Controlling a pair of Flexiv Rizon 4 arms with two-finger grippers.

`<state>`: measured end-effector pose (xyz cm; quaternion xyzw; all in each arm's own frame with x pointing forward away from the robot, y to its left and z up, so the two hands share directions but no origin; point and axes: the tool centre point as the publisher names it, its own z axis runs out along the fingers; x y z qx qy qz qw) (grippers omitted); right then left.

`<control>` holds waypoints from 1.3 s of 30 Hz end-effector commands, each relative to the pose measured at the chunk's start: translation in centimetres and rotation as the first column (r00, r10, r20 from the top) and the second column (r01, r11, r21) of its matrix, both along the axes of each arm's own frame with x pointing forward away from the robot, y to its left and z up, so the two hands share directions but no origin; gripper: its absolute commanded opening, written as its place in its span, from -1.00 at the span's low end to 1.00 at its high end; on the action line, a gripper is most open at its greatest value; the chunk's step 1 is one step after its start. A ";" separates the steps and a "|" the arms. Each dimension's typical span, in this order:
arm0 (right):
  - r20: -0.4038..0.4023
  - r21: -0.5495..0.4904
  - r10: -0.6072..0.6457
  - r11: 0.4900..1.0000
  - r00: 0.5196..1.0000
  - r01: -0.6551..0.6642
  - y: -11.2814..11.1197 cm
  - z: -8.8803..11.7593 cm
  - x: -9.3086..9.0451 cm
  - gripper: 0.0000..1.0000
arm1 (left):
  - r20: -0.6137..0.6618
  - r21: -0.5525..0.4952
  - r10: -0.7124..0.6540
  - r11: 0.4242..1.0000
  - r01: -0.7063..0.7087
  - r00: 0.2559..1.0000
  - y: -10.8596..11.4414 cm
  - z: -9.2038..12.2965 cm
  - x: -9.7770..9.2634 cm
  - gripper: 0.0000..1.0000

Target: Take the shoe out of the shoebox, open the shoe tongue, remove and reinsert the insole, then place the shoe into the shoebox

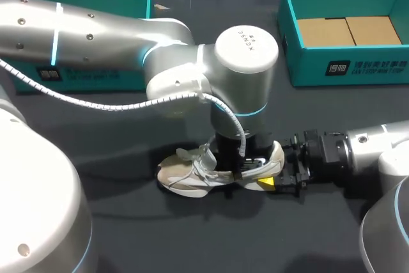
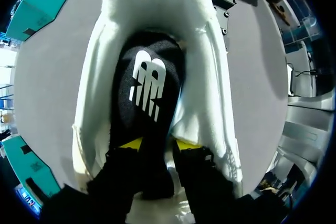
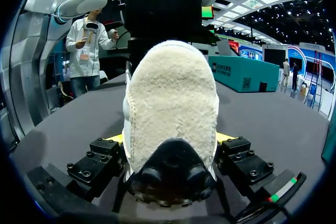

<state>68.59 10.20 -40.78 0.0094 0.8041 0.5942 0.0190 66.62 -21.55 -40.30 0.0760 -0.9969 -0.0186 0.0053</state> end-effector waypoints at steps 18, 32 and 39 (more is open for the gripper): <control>-0.001 -0.004 0.000 1.000 1.000 0.000 -0.1 0.1 0.0 -1.00 | -0.056 -0.081 0.034 0.996 -0.038 0.998 0.6 -1.3 0.6 -1.00; -0.001 -0.004 0.000 1.000 1.000 0.000 -0.1 0.1 0.0 -1.00 | -0.132 -0.302 0.029 0.951 -0.069 0.991 2.1 1.5 -0.4 -1.00; -0.001 -0.004 0.000 1.000 1.000 0.000 -0.1 0.1 0.0 -1.00 | -0.169 -0.364 0.054 0.925 -0.113 0.984 2.4 2.1 -0.1 -1.00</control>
